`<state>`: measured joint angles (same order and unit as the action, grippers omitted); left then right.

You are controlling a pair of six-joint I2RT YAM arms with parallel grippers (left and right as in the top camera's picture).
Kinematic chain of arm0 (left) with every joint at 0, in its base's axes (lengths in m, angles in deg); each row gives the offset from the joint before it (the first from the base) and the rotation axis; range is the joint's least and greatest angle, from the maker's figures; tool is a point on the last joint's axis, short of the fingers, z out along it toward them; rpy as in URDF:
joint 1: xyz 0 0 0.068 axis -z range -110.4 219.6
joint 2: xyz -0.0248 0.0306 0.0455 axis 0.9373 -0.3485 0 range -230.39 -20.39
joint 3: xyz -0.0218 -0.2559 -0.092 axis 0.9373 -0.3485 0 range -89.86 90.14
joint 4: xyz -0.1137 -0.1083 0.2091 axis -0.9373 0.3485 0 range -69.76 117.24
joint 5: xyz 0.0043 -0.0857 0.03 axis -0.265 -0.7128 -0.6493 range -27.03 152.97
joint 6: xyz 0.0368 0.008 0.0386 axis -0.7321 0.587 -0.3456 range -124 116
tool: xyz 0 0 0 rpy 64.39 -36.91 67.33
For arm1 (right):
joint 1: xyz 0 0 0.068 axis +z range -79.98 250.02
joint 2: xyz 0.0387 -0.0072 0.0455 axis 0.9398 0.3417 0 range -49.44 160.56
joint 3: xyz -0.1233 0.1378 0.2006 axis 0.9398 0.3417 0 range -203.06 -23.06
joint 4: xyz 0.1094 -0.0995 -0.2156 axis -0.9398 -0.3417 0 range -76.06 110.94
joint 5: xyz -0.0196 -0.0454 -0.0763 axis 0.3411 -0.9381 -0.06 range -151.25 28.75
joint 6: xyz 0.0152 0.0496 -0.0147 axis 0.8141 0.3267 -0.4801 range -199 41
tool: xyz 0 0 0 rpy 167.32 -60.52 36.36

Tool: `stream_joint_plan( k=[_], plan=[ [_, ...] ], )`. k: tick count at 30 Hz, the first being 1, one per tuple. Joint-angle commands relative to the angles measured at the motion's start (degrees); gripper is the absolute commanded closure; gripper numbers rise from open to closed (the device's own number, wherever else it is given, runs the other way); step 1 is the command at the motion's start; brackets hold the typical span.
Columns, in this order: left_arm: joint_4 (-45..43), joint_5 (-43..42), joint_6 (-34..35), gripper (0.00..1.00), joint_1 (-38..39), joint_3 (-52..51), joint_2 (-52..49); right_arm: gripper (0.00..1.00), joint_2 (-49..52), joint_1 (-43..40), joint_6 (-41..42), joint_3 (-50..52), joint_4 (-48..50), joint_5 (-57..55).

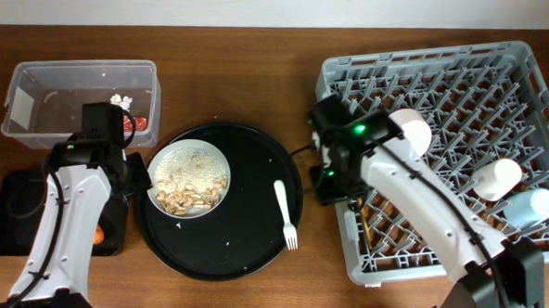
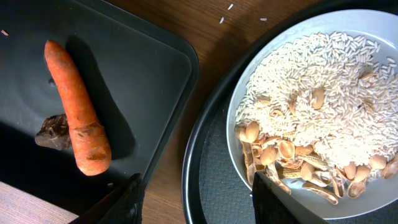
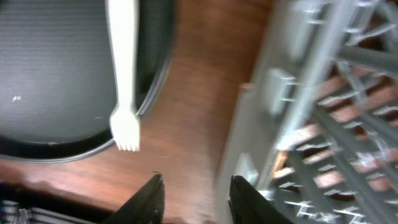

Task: Sort waste into correct bins and load items into the dishwasher rack
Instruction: 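Grasp the white plastic fork on the black tray with the right gripper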

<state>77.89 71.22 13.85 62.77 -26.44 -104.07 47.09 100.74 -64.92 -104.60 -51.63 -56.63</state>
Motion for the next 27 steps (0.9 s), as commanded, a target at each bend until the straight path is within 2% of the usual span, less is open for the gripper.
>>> stream_joint_plan(
  k=[1,4,9,18,27],
  plan=[
    [-0.1,-0.5,0.6,0.44,-0.2,-0.5,0.4,0.49,-0.5,4.7,3.0,-0.3,1.1,1.6],
    [-0.1,-0.5,0.6,0.44,-0.2,-0.5,0.4,0.44,1.1,8.1,6.0,1.1,4.6,1.6],
    [0.0,-0.5,0.6,0.44,-0.2,-0.5,0.4,0.44,5.0,10.1,7.5,2.0,8.3,1.6],
    [0.0,-0.5,0.6,0.44,-0.2,-0.5,0.4,0.45,15.0,10.6,7.7,2.0,14.0,3.1],
    [-0.1,-0.5,0.6,0.44,-0.2,-0.5,0.4,0.45,21.1,10.6,7.9,2.0,15.7,3.1]
  ],
)
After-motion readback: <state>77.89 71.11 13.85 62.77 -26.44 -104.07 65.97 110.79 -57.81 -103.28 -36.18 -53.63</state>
